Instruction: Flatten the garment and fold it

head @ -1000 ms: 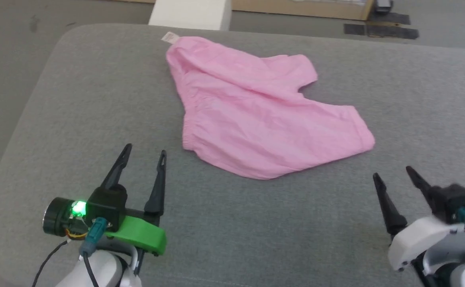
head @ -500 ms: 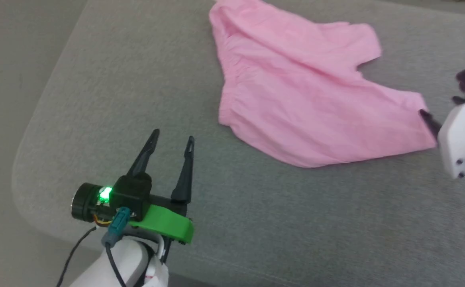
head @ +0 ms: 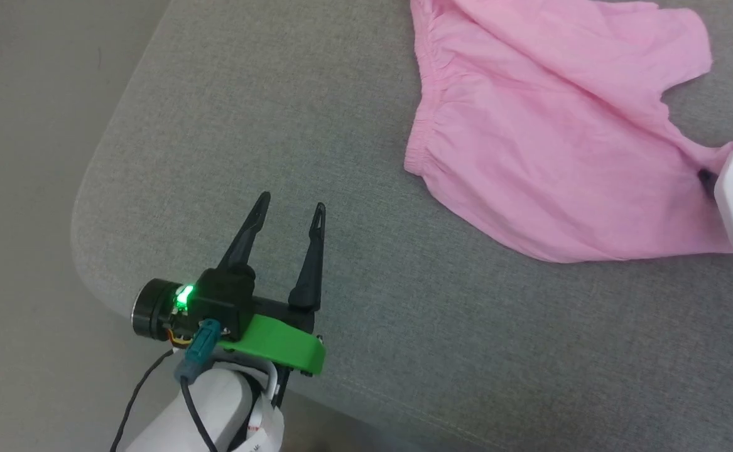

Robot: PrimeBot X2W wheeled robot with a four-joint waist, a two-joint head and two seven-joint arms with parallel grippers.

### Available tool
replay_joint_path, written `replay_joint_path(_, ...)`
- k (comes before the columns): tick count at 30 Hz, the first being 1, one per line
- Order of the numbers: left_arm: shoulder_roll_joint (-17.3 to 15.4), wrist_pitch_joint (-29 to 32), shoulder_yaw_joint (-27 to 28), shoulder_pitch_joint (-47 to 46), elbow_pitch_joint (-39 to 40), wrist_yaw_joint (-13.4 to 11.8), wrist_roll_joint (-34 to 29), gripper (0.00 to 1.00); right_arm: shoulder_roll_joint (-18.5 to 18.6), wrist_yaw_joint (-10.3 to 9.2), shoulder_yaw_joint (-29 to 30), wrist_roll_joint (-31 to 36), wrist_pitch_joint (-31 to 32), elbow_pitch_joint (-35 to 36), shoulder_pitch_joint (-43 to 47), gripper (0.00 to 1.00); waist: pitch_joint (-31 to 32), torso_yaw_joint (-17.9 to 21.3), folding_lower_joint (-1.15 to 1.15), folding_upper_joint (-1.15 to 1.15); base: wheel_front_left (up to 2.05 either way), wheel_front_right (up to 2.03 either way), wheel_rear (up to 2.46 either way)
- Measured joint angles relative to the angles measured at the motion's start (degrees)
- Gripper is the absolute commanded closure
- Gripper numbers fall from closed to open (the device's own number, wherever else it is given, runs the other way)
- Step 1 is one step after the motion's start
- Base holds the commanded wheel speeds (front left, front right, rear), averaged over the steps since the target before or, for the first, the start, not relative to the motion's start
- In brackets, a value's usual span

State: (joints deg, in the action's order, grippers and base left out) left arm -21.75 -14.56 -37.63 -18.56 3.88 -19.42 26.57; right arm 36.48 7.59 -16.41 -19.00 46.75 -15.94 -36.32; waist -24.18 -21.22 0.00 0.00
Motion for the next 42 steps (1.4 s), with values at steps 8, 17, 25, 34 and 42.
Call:
replay_joint_path(8, 0.8, -0.2, 1.1, 0.3, -1.9, 1.4, -0.3, 0.00, 0.0, 0.00, -3.2, 0.5, -10.9, -1.3, -0.1, 1.00, 0.6, 0.6, 0.00, 0.00, 0.00, 0.00, 0.00)
replay_joint_path(17, -0.1, 0.3, 1.5, 1.4, -3.9, 2.2, 0.2, 0.00, 0.1, 0.00, -0.4, 1.2, -26.1, 4.8, 6.3, 1.00, 6.3, 4.2, 0.01, 0.00, 0.00, 0.00, 0.00)
replay_joint_path(25, -1.9, 1.7, 2.2, 3.7, -3.0, 1.6, 1.3, 0.00, -1.4, 0.00, 9.4, 2.8, -29.2, 20.9, 18.5, 1.00, 12.0, 9.4, 0.00, 0.00, 0.00, 0.00, 0.00)
replay_joint_path(34, -2.6, 2.7, 1.8, 4.5, -0.4, 1.2, 1.4, 0.00, -1.6, 0.00, 16.7, 5.0, -19.4, 32.9, 28.3, 1.00, 14.6, 14.5, 0.00, 0.00, 0.00, 0.00, 0.00)
replay_joint_path(42, -2.1, 2.7, 1.4, 3.3, 0.3, 1.2, 1.2, 0.00, -1.9, 0.00, 20.4, 6.6, -12.5, 23.6, 25.4, 1.00, 11.6, 13.9, 0.00, 0.00, 0.00, 0.00, 0.00)
